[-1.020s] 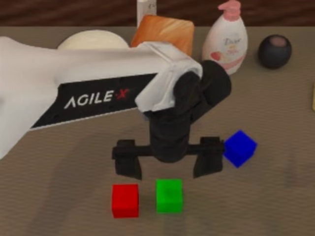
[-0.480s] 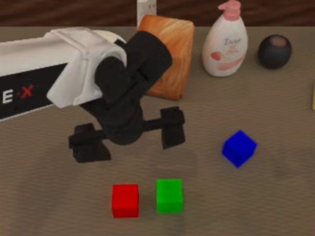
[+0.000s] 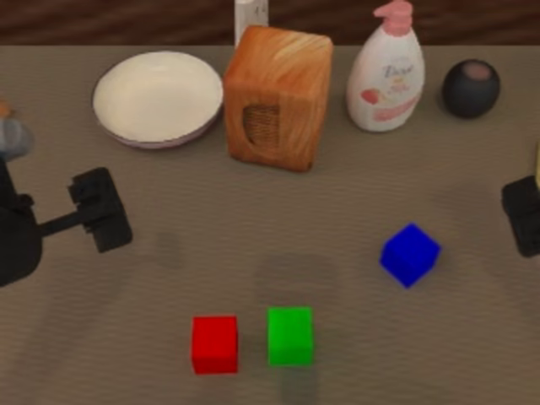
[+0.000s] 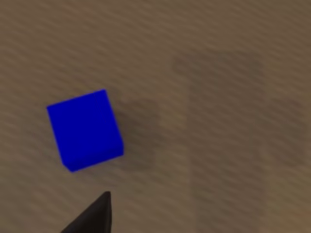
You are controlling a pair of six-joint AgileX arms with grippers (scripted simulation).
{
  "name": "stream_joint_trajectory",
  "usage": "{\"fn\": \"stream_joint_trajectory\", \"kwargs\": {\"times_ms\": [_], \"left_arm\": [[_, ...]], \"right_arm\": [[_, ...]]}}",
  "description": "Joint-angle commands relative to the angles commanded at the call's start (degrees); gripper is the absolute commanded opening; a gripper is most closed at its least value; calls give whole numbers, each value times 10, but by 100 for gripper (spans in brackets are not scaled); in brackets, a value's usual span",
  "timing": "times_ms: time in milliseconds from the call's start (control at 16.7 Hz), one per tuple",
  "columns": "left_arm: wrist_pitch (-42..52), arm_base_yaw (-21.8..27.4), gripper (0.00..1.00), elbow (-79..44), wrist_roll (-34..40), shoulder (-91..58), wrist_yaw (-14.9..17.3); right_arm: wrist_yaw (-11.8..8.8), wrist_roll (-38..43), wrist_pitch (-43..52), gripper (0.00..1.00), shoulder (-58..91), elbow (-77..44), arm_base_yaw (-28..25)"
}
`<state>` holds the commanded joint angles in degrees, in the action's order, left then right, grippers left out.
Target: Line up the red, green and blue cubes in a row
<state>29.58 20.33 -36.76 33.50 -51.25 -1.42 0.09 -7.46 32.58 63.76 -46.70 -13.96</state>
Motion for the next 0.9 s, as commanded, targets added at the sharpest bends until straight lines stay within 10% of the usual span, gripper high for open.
{"fn": "stream_joint_trajectory", "kwargs": {"times_ms": [900], "left_arm": [[-296,-215,100,368,-335,513,14]], "right_arm": [[0,-66,272,100,541,-409,-115]]}}
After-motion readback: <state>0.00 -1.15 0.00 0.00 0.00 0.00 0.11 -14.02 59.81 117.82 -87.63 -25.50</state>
